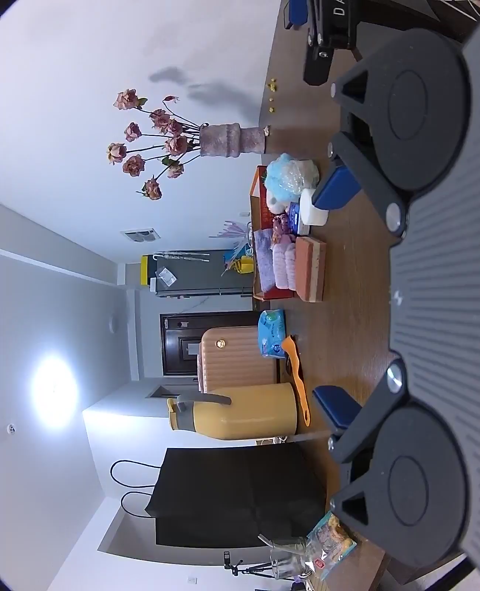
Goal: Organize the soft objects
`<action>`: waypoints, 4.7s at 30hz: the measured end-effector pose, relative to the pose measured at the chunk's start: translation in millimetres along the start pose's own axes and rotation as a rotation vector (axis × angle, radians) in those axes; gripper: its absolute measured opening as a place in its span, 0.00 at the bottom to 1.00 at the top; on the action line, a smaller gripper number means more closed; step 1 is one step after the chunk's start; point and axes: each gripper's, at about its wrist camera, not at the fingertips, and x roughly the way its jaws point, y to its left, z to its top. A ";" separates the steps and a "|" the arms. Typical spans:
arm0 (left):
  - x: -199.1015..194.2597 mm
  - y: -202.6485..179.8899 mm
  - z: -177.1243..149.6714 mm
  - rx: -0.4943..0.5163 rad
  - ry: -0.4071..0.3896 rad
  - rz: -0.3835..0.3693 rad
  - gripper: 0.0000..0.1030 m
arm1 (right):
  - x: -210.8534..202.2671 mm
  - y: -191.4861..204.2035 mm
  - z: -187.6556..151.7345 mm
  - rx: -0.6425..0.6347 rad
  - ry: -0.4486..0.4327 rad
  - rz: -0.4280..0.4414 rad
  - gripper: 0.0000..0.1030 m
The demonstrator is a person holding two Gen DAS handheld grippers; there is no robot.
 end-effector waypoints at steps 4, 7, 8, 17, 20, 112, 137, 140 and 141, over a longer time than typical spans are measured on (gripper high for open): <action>-4.2 -3.8 0.1 0.016 0.001 -0.020 1.00 | 0.6 0.2 -0.5 0.001 0.003 0.000 1.00; -0.9 -1.7 0.8 0.008 0.011 -0.020 1.00 | 0.5 0.0 0.1 0.003 0.003 -0.002 1.00; -0.4 -2.8 0.9 0.010 0.013 -0.018 1.00 | 0.6 -0.1 0.5 0.003 0.003 -0.002 1.00; -0.6 0.3 0.3 0.002 0.010 -0.023 1.00 | 0.5 -0.5 -0.7 -0.001 0.000 0.004 1.00; -0.8 1.0 1.0 0.002 0.011 -0.025 1.00 | -0.9 1.6 -0.4 -0.008 0.006 0.009 1.00; 49.9 4.8 9.3 0.003 0.061 -0.066 1.00 | 52.3 -20.9 0.5 0.032 0.059 0.058 1.00; 370.0 62.5 19.0 -0.247 0.594 -0.345 0.36 | 336.8 58.3 52.5 0.100 0.457 0.273 0.38; 353.7 65.9 19.6 -0.290 0.591 -0.341 0.29 | 336.1 60.5 54.1 0.096 0.460 0.299 0.29; 346.6 66.1 21.0 -0.297 0.593 -0.327 0.29 | 332.8 60.6 55.7 0.088 0.456 0.311 0.26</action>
